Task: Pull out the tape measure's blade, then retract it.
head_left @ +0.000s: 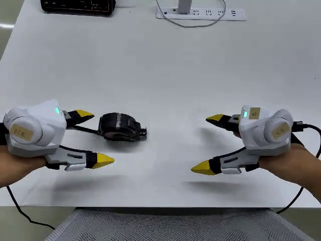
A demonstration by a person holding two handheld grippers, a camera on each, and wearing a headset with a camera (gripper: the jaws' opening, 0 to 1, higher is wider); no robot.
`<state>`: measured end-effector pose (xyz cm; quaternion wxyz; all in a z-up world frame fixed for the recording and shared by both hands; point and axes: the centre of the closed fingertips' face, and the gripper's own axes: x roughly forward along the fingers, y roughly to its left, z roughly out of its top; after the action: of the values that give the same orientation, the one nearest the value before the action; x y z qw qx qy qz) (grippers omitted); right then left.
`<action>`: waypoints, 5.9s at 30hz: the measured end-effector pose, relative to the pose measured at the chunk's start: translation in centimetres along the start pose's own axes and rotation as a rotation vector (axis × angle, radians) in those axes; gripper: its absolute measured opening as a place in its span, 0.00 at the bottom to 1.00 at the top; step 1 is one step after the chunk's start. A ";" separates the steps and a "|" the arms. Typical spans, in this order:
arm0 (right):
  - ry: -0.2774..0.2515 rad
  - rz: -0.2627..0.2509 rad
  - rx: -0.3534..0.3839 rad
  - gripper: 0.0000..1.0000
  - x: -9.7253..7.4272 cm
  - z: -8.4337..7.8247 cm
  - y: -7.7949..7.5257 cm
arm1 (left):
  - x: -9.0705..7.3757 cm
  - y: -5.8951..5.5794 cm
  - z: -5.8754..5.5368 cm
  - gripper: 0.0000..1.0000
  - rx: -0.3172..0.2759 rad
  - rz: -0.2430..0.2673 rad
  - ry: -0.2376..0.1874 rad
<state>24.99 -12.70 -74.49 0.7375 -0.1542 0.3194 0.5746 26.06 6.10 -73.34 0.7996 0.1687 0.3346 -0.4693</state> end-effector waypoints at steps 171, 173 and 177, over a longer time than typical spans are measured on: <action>-0.034 0.174 -0.237 0.10 9.5 4.1 -0.1 | 2.9 1.9 -0.8 0.24 0.193 -0.103 0.150; -0.033 0.173 -0.236 0.10 9.4 4.0 -0.1 | 2.9 1.9 -0.8 0.24 0.192 -0.102 0.150; -0.029 0.172 -0.236 0.10 9.1 3.9 -0.2 | 2.8 1.9 -0.8 0.24 0.192 -0.102 0.150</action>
<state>27.59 -3.65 -77.56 0.6671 -0.2034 0.2510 0.6713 28.31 5.70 -75.98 0.7276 0.2620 0.3553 -0.5251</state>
